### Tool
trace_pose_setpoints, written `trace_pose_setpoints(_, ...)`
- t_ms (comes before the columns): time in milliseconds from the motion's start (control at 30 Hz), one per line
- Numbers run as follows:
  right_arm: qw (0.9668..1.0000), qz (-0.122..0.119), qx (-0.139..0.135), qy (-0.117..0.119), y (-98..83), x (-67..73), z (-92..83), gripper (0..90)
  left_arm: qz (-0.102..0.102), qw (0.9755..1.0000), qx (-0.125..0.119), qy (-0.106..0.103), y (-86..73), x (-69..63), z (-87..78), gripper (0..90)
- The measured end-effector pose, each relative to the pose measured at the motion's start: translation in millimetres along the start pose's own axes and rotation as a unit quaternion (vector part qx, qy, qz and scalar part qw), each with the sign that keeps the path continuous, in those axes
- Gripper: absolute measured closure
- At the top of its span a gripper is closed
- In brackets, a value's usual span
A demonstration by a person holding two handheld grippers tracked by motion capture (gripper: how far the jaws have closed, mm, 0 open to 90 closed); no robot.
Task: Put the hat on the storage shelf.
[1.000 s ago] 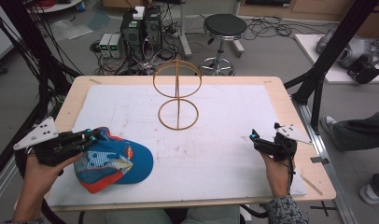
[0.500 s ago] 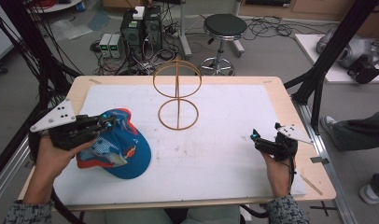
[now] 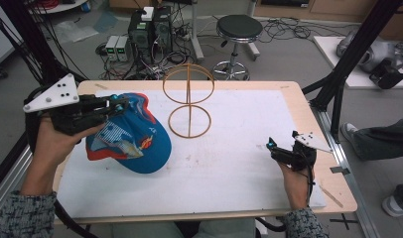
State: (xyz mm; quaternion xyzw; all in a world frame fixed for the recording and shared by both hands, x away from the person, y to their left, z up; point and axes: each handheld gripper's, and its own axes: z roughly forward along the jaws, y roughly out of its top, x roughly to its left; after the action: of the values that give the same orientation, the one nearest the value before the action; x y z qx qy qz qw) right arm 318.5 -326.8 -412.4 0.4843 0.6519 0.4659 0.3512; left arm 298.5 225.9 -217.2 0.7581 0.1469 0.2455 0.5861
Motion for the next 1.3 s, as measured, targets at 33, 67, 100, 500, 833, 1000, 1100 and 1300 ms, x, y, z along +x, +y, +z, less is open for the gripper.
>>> trace_pose_setpoints(33, 1.0, 0.0, 0.0, 0.0, -0.1, -0.2, 0.0, 8.2, 0.001, 1.0, -0.001, 0.0, 2.3, 0.1, 1.5, 88.9)
trace_pose_setpoints(67, 1.0, 0.002, 0.002, 0.001, -0.2, 0.1, -0.1, 8.2, 0.003, 1.0, -0.001, -0.001, 5.6, 0.5, 3.5, 88.9)
trace_pose_setpoints(100, 1.0, 0.001, 0.002, 0.001, -0.3, 0.1, -0.1, 8.2, 0.003, 1.0, -0.004, -0.003, 8.8, 0.7, 5.8, 88.9)
trace_pose_setpoints(500, 1.0, -0.002, 0.001, 0.003, -0.7, 0.2, 0.7, 8.2, 0.021, 0.9993, -0.014, -0.026, 46.4, 2.4, 36.3, 88.9)
trace_pose_setpoints(833, 1.0, 0.001, 0.002, 0.005, -1.9, -0.6, -0.3, 8.2, 0.023, 0.9988, -0.022, -0.037, 64.8, 5.6, 57.9, 88.8)
trace_pose_setpoints(1000, 1.0, 0.005, 0.003, 0.005, -2.3, 0.4, -0.5, 8.2, 0.027, 0.9984, -0.026, -0.043, 74.2, 6.8, 69.6, 88.9)
trace_pose_setpoints(1100, 1.0, 0.002, 0.004, 0.005, -3.0, 1.8, -0.2, 8.2, 0.03, 0.9981, -0.028, -0.046, 80.2, 7.5, 75.7, 88.9)
trace_pose_setpoints(1300, 1.0, 0.004, 0.006, 0.005, -4.9, 1.8, -0.3, 8.2, 0.038, 0.9974, -0.031, -0.053, 93.7, 10.0, 91.7, 88.9)
